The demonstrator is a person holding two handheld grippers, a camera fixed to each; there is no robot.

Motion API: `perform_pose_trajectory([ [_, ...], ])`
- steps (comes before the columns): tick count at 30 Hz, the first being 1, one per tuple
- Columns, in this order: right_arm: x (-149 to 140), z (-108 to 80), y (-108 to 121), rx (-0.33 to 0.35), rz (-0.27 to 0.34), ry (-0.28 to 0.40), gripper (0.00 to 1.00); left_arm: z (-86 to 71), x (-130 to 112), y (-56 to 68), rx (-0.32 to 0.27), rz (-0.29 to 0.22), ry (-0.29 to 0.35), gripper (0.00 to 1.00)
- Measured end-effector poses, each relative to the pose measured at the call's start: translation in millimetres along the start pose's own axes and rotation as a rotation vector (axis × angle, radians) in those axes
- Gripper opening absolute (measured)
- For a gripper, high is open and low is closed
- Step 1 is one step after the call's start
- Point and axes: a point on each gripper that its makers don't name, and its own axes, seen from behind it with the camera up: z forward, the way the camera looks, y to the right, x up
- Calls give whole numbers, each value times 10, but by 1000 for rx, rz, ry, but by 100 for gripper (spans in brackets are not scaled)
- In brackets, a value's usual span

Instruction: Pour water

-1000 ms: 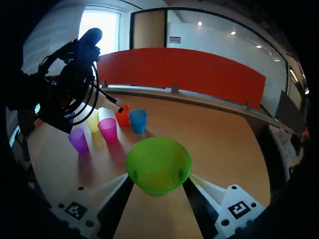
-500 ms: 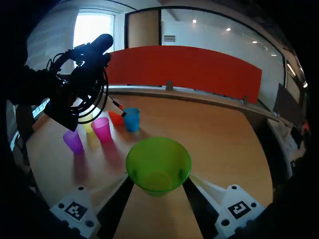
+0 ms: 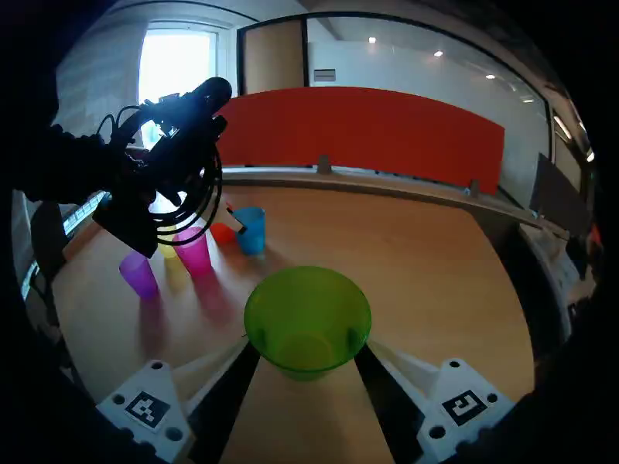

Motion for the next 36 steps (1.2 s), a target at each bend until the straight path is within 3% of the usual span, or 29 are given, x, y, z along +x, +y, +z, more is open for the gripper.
perform_pose_trajectory([
  [15,5,61,74,13,-1,5,85,-6,0,-71,28,8,3,90],
  [26,-47,128,110,27,6,-2,85,116,-78,-86,35,-6,-27,89],
  [36,-23,175,169,29,6,-1,85,235,22,-112,40,-9,-19,90],
])
